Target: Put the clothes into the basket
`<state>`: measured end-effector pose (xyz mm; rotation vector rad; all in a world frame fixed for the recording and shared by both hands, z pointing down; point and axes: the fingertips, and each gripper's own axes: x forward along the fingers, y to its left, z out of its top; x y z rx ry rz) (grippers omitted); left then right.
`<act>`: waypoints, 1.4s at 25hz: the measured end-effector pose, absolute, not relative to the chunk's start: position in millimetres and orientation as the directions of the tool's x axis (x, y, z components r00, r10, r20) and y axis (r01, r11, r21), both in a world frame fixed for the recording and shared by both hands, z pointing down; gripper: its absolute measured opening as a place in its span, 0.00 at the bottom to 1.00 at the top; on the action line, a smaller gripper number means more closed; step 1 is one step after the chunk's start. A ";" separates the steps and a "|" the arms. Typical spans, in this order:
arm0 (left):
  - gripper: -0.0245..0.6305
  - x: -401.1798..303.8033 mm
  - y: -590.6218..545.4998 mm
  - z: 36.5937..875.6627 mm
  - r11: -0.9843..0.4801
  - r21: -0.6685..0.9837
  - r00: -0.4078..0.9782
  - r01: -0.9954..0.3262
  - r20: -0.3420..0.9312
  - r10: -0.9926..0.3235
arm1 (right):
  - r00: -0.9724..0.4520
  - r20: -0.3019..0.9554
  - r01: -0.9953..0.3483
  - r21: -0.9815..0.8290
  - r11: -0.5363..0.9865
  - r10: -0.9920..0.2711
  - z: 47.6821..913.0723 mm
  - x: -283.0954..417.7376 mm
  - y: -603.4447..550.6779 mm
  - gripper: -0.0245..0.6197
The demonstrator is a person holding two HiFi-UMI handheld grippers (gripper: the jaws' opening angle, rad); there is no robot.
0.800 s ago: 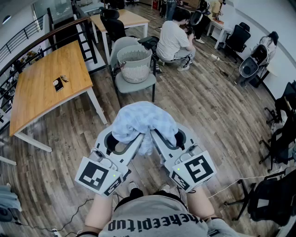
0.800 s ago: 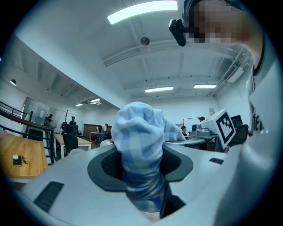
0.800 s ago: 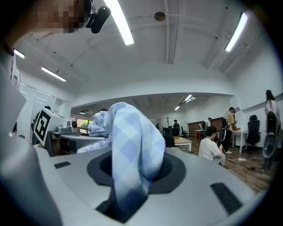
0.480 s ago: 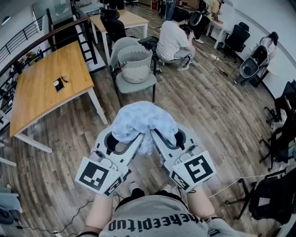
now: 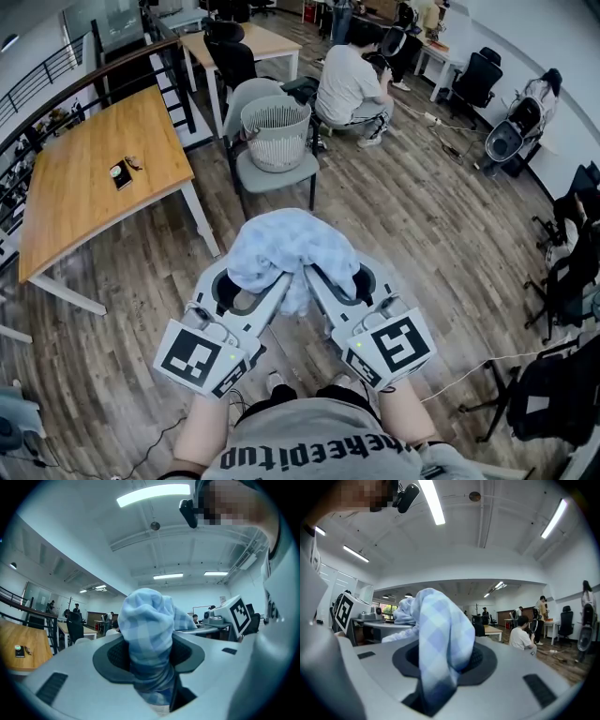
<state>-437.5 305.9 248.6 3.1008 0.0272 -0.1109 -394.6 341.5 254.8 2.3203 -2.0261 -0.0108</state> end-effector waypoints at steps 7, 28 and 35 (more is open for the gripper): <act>0.34 -446.2 298.4 253.2 -0.997 0.055 0.996 0.051 -0.078 0.047 | 0.170 0.046 -0.985 0.044 -0.168 -0.984 258.5 -404.1 336.1 0.26; 0.34 -368.9 254.3 253.2 -0.999 0.045 0.997 0.012 -0.075 0.009 | 0.131 0.046 -0.991 0.048 -0.129 -0.990 258.4 -325.2 289.8 0.26; 0.34 -318.6 238.3 248.1 -0.999 0.039 0.998 -0.011 -0.069 -0.014 | 0.109 0.043 -0.993 0.040 -0.107 -0.993 253.7 -273.9 272.8 0.26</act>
